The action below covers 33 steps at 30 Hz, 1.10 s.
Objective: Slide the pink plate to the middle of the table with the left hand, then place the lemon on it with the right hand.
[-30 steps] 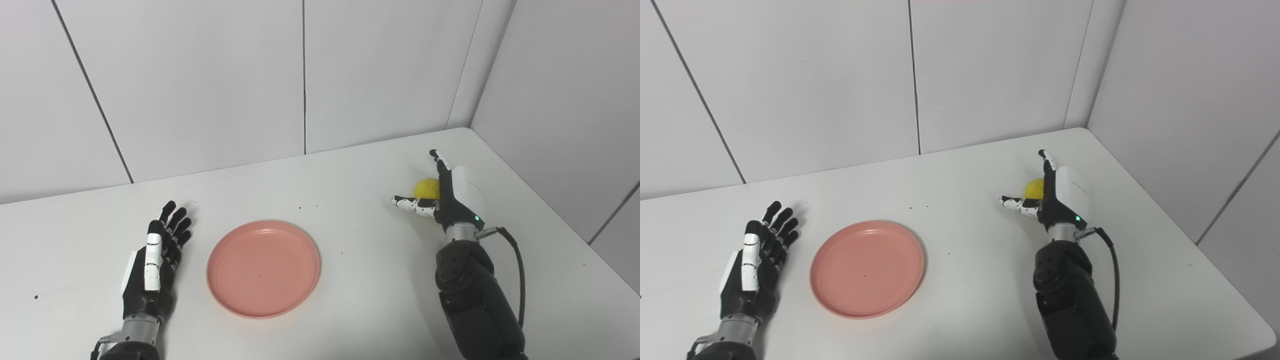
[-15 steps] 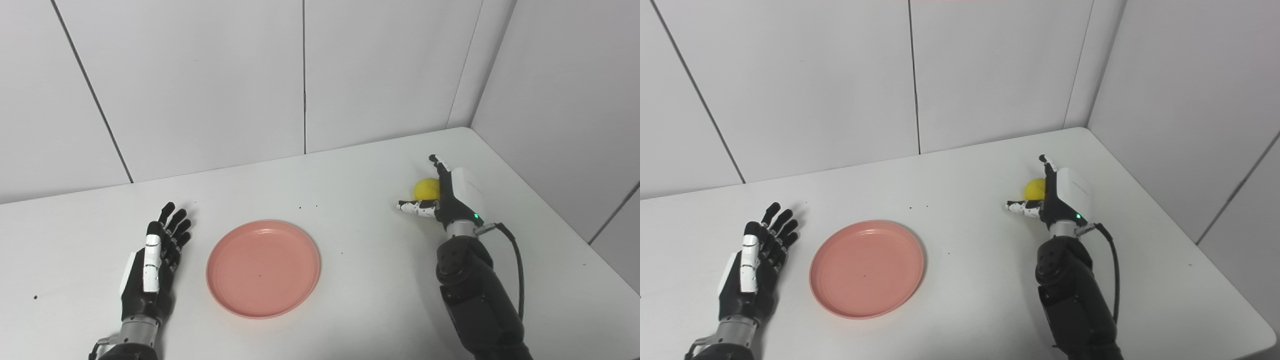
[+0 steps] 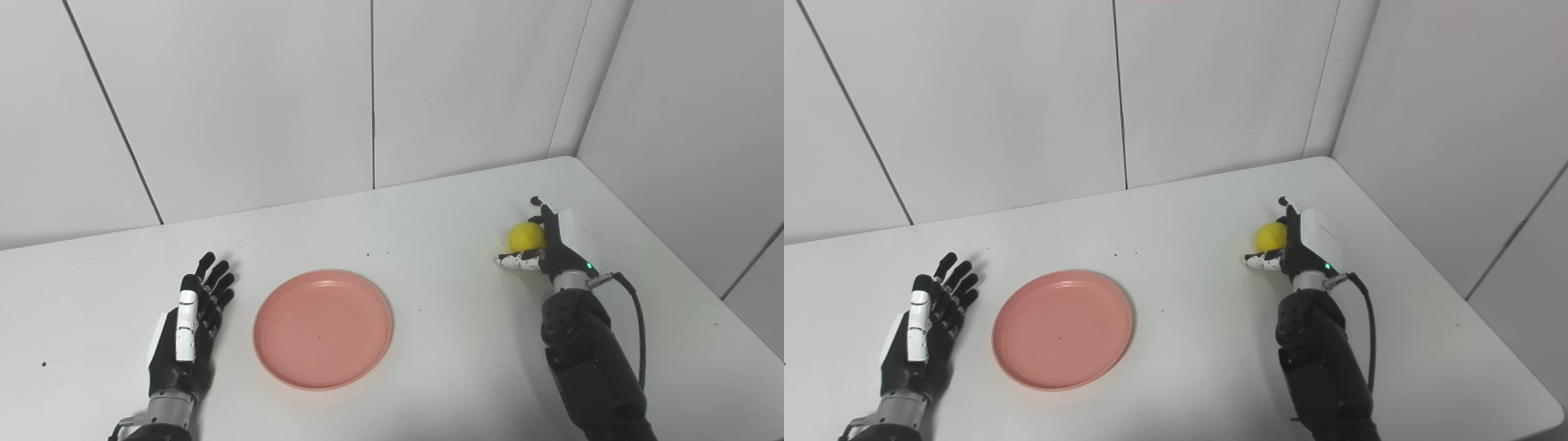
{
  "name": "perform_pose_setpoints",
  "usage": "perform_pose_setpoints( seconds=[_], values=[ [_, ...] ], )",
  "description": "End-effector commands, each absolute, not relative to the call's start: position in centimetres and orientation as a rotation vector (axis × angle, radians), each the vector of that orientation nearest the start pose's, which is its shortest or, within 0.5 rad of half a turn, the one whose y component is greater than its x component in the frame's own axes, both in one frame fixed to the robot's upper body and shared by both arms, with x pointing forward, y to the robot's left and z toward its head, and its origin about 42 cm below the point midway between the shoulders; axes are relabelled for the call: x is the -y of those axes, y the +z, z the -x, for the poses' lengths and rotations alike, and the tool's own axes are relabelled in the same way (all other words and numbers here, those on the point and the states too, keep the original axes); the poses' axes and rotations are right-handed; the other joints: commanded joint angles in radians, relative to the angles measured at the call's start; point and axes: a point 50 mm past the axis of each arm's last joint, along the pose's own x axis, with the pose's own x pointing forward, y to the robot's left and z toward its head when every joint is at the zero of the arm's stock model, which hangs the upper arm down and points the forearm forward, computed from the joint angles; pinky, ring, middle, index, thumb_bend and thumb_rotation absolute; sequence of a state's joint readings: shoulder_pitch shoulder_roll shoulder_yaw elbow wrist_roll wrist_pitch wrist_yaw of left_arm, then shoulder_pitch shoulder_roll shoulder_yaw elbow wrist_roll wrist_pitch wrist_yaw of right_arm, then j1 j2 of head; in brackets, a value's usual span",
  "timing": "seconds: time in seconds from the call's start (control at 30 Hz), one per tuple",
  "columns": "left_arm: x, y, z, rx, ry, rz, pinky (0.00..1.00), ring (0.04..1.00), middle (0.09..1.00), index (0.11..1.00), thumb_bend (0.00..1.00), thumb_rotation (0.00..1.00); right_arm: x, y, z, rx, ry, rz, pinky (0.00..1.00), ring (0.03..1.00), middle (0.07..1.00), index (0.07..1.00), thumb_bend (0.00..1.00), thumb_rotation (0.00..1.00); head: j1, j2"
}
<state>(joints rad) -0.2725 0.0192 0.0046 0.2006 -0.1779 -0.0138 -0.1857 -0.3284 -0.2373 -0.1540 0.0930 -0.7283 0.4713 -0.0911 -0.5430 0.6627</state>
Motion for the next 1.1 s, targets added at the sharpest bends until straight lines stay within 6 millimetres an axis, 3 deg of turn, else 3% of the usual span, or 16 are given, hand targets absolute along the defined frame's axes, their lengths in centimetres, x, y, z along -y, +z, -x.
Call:
perform_pose_setpoints(
  seconds=[0.0, 0.13, 0.3, 0.33, 0.37, 0.4, 0.43, 0.57, 0.63, 0.73, 1.07],
  values=[
    [-18.7, 12.9, -36.7, 0.093, -0.255, 0.150, 0.95, 0.933, 0.938, 0.942, 0.62, 1.00, 33.8, 19.7, -38.5, -0.149, -0.528, 0.862, 0.16, 0.230, 0.478, 0.849, 0.57, 0.00, 0.002, -0.001],
    [-18.7, 12.9, -36.7, 0.091, -0.261, 0.150, 0.95, 0.935, 0.942, 0.947, 0.62, 1.00, 34.0, 19.4, -38.4, -0.152, -0.531, 0.860, 0.11, 0.168, 0.468, 0.830, 0.56, 0.00, 0.005, 0.001],
    [-18.6, 12.9, -36.6, 0.090, -0.255, 0.157, 0.94, 0.931, 0.938, 0.942, 0.62, 1.00, 34.0, 19.2, -38.2, -0.135, -0.540, 0.867, 0.11, 0.203, 0.490, 0.786, 0.55, 0.00, 0.010, 0.004],
    [-18.5, 13.0, -36.6, 0.090, -0.255, 0.158, 0.94, 0.932, 0.937, 0.940, 0.61, 1.00, 34.0, 19.2, -38.1, -0.132, -0.541, 0.870, 0.18, 0.352, 0.634, 0.763, 0.52, 0.00, 0.010, 0.004],
    [-18.5, 13.0, -36.6, 0.091, -0.256, 0.159, 0.94, 0.932, 0.937, 0.939, 0.61, 1.00, 34.0, 19.2, -38.0, -0.123, -0.542, 0.874, 0.20, 0.402, 0.683, 0.755, 0.51, 0.00, 0.011, 0.005],
    [-18.5, 13.0, -36.6, 0.091, -0.256, 0.159, 0.94, 0.933, 0.938, 0.941, 0.61, 1.00, 34.0, 19.2, -38.0, -0.116, -0.541, 0.878, 0.33, 0.438, 0.714, 0.732, 0.49, 0.00, 0.013, 0.005],
    [-18.5, 13.0, -36.6, 0.092, -0.257, 0.159, 0.94, 0.934, 0.939, 0.942, 0.62, 1.00, 34.0, 19.1, -37.9, -0.113, -0.541, 0.879, 0.38, 0.451, 0.716, 0.713, 0.48, 0.00, 0.013, 0.005],
    [-18.4, 13.0, -36.6, 0.096, -0.258, 0.156, 0.94, 0.935, 0.943, 0.945, 0.62, 1.00, 33.8, 19.0, -37.8, -0.081, -0.554, 0.878, 0.41, 0.453, 0.664, 0.662, 0.47, 0.00, 0.017, 0.006],
    [-18.4, 13.0, -36.6, 0.096, -0.259, 0.154, 0.94, 0.935, 0.943, 0.946, 0.62, 1.00, 33.5, 19.0, -37.8, -0.066, -0.577, 0.871, 0.34, 0.466, 0.627, 0.636, 0.46, 0.00, 0.017, 0.006],
    [-18.4, 13.0, -36.6, 0.097, -0.259, 0.155, 0.94, 0.933, 0.941, 0.942, 0.62, 1.00, 32.8, 19.2, -37.8, -0.033, -0.613, 0.853, 0.34, 0.454, 0.493, 0.585, 0.50, 0.00, 0.020, 0.007],
    [-18.3, 12.9, -36.5, 0.100, -0.256, 0.161, 0.93, 0.928, 0.937, 0.936, 0.61, 1.00, 30.2, 20.6, -37.1, 0.138, -0.629, 0.754, 0.37, 0.458, 0.484, 0.532, 0.50, 0.00, 0.032, 0.009]
  ],
)
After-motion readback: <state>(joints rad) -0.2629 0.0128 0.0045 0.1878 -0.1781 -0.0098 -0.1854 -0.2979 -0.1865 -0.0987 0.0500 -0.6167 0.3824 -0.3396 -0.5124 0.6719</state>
